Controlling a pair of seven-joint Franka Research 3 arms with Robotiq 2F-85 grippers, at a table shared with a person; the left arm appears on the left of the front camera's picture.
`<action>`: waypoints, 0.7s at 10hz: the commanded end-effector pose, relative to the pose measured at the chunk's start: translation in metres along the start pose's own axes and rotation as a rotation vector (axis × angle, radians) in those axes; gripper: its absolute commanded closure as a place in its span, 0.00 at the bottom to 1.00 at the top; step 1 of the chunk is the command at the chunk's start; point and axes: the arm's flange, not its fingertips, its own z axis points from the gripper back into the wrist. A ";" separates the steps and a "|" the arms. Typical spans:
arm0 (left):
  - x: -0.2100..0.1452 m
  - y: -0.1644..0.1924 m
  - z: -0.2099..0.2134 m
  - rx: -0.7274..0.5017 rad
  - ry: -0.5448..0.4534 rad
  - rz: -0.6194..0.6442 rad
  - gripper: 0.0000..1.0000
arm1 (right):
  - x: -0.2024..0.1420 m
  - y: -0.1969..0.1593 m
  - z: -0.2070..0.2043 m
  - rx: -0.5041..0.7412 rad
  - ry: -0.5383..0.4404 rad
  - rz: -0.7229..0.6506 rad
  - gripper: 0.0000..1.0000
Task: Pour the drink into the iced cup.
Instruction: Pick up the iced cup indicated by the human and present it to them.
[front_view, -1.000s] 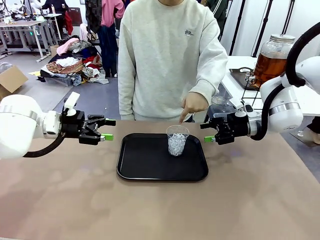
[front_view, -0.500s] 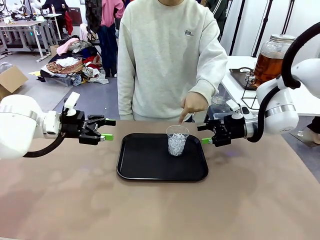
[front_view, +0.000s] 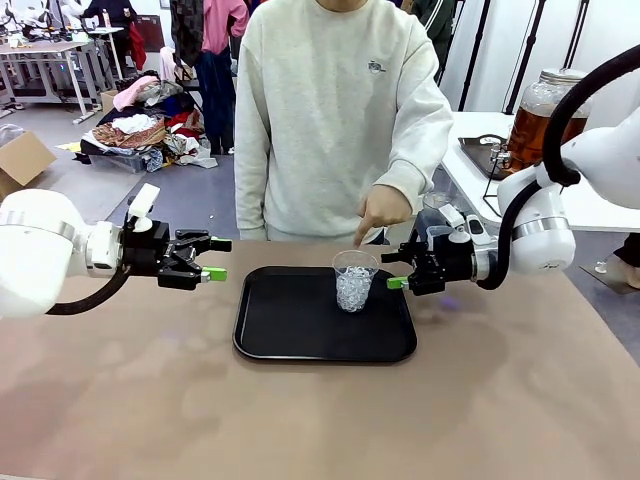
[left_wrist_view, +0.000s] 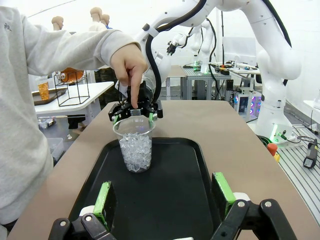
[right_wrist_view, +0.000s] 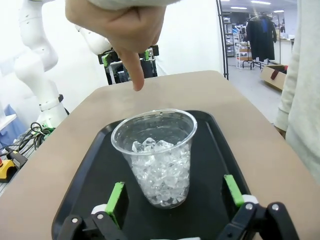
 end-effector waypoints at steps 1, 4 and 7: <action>0.001 0.000 0.000 0.000 -0.002 -0.006 0.00 | -0.002 -0.005 -0.012 -0.003 -0.018 0.036 0.00; 0.001 0.000 0.000 0.000 -0.002 -0.006 0.00 | -0.003 -0.003 -0.022 0.031 -0.017 0.029 0.00; 0.001 0.000 0.000 0.000 -0.002 -0.006 0.00 | -0.001 -0.002 -0.027 0.047 -0.025 0.029 0.00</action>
